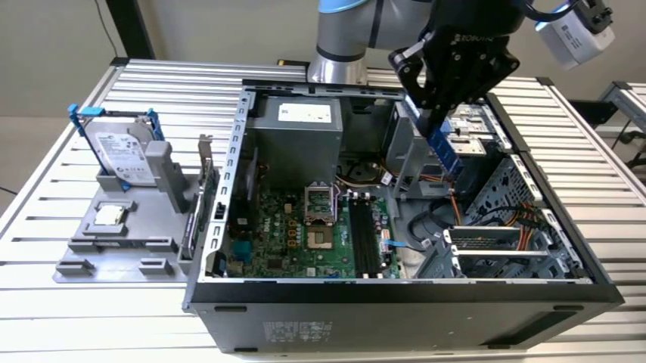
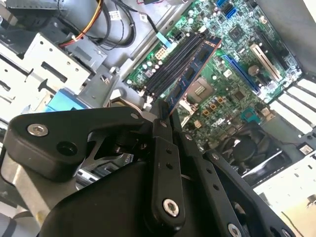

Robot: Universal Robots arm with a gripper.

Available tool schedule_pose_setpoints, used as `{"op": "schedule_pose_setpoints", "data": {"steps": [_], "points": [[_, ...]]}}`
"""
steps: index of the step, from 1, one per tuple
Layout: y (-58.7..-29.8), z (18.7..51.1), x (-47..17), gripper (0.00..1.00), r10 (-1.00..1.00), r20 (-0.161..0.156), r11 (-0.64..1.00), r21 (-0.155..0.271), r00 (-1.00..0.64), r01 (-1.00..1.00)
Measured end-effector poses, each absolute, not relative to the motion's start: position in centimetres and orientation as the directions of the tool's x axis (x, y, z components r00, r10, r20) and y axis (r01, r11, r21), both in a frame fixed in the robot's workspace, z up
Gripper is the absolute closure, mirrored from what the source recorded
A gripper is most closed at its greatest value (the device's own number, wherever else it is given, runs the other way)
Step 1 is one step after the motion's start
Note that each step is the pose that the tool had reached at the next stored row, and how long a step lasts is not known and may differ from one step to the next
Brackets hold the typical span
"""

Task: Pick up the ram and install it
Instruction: 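Insert the ram into the slot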

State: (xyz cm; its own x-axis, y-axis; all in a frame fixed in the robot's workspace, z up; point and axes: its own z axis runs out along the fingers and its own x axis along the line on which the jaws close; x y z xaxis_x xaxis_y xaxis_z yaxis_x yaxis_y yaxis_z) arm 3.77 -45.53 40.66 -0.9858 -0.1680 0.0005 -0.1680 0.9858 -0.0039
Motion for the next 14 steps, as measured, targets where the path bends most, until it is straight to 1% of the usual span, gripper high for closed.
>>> {"op": "schedule_pose_setpoints", "data": {"steps": [14], "points": [[-45.6,40.65,3.77,1.0,-0.071,0.001,0.997,-0.004,-0.997,-0.071]]}}
